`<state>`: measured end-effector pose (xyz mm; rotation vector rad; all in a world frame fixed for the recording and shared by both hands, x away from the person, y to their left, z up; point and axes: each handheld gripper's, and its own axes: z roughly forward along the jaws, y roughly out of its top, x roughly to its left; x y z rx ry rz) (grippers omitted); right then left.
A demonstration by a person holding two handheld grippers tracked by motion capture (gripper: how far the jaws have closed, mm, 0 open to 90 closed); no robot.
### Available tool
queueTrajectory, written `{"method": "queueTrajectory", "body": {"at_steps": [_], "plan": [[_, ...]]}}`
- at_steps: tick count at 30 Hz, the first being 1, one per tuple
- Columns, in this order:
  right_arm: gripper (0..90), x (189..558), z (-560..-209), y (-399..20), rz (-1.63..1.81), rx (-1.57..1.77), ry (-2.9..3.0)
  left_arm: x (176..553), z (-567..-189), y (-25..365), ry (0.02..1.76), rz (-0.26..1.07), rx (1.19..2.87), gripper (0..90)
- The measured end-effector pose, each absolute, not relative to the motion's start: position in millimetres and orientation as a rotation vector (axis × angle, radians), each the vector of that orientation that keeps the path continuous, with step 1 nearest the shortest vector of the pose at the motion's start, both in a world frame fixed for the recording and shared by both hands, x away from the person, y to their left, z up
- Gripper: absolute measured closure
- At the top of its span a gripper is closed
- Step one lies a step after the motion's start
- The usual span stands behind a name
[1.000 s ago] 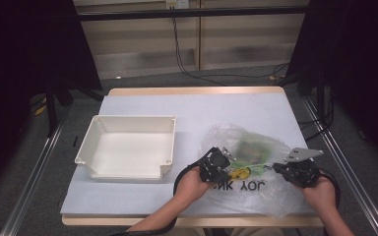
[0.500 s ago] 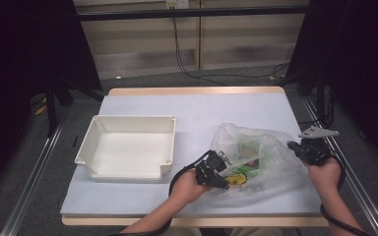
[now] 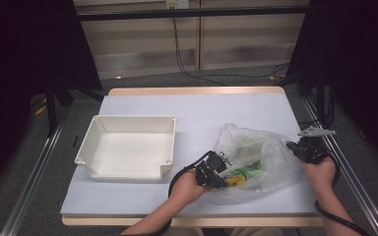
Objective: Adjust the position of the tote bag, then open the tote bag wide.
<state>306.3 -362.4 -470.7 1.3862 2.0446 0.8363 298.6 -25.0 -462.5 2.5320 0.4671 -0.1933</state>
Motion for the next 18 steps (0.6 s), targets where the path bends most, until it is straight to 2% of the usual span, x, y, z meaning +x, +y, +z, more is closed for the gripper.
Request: {"method": "queueTrajectory", "body": {"at_steps": [3,10,13,18], "plan": [[87.2,301.2,-467.7,-361.9,0.878,1.404,2.029,300.1,-461.1,-24.5,0.463,-0.203,2.549,90.0],[63.7,289.8,-452.1,-346.1,0.961,1.359,2.075,300.6,-461.0,-25.9,0.460,-0.197,2.539,88.8],[54.8,286.2,-443.7,-337.9,0.982,1.343,2.086,301.9,-456.2,-27.6,0.469,-0.189,2.513,80.3],[52.5,282.2,-435.3,-328.0,1.005,1.302,2.147,304.4,-443.9,-27.2,0.465,-0.165,2.483,76.5]]}}
